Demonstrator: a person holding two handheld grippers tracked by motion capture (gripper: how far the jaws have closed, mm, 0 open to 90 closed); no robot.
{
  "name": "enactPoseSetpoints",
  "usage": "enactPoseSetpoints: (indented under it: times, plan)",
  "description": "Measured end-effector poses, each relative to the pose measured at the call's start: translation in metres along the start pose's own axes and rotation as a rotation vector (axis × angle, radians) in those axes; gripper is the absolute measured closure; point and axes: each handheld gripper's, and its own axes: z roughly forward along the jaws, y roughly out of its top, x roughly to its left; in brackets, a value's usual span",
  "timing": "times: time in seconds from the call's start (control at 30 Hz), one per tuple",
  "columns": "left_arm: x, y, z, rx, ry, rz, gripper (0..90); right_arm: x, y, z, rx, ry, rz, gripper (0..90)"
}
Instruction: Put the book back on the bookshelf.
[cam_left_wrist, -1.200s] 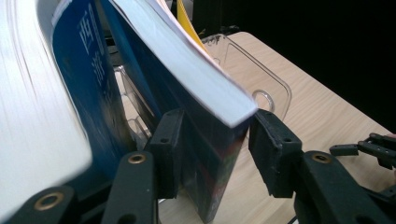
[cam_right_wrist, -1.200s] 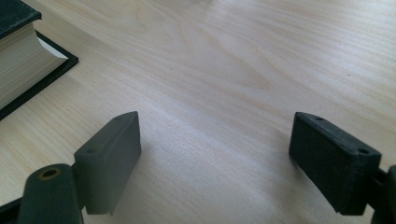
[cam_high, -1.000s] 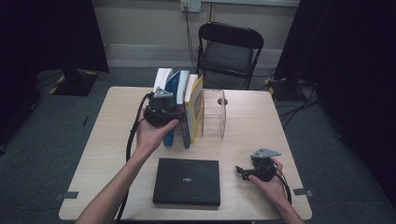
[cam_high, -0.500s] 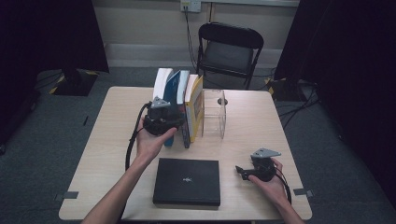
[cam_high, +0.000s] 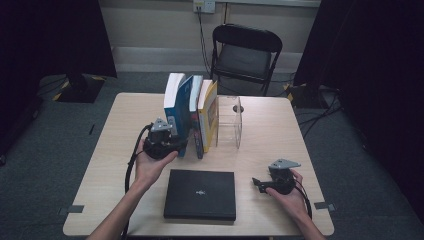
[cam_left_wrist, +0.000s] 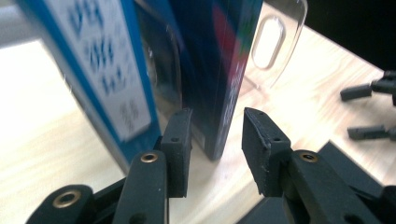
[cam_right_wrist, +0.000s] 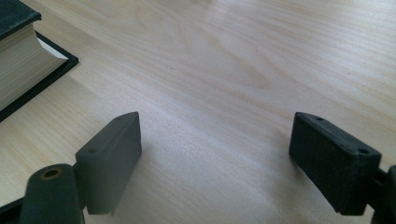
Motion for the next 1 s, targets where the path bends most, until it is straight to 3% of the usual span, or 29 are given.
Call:
enactPoseSetpoints:
  times: [0.17, 0.27, 0.33, 0.37, 0.53, 0.6, 0.7, 0.8, 0.9, 1.0]
  plan:
    - [0.009, -0.024, -0.001, 0.028, -0.016, -0.034, 63.0, 0.001, 0.002, -0.001, 0.011, 0.019, 0.008, 19.2]
    - [0.011, -0.032, 0.000, 0.059, -0.014, -0.028, 62.6, 0.003, 0.003, -0.002, 0.014, 0.036, 0.014, 20.0]
    - [0.012, -0.038, -0.001, 0.069, -0.029, -0.038, 61.3, 0.008, 0.007, -0.005, 0.003, 0.054, 0.011, 20.5]
    - [0.013, -0.043, -0.001, 0.071, -0.052, -0.063, 60.2, 0.014, 0.011, -0.008, -0.015, 0.071, 0.003, 20.5]
    - [0.009, -0.057, -0.003, 0.114, -0.056, -0.036, 55.0, 0.027, 0.018, -0.014, -0.050, 0.129, -0.009, 16.8]
    - [0.005, -0.066, -0.006, 0.140, -0.074, -0.033, 52.5, 0.042, 0.023, -0.023, -0.078, 0.170, -0.040, 16.2]
    - [0.003, -0.073, -0.010, 0.163, -0.086, -0.008, 50.6, 0.060, 0.026, -0.029, -0.094, 0.217, -0.050, 15.9]
    - [0.004, -0.078, -0.012, 0.160, -0.099, -0.013, 49.8, 0.072, 0.026, -0.031, -0.097, 0.243, -0.072, 15.9]
    - [0.012, -0.081, -0.008, 0.135, -0.099, -0.052, 47.7, 0.093, 0.025, -0.030, -0.091, 0.293, -0.102, 15.7]
    - [0.014, -0.082, -0.004, 0.133, -0.091, -0.054, 45.5, 0.103, 0.021, -0.029, -0.080, 0.310, -0.124, 15.2]
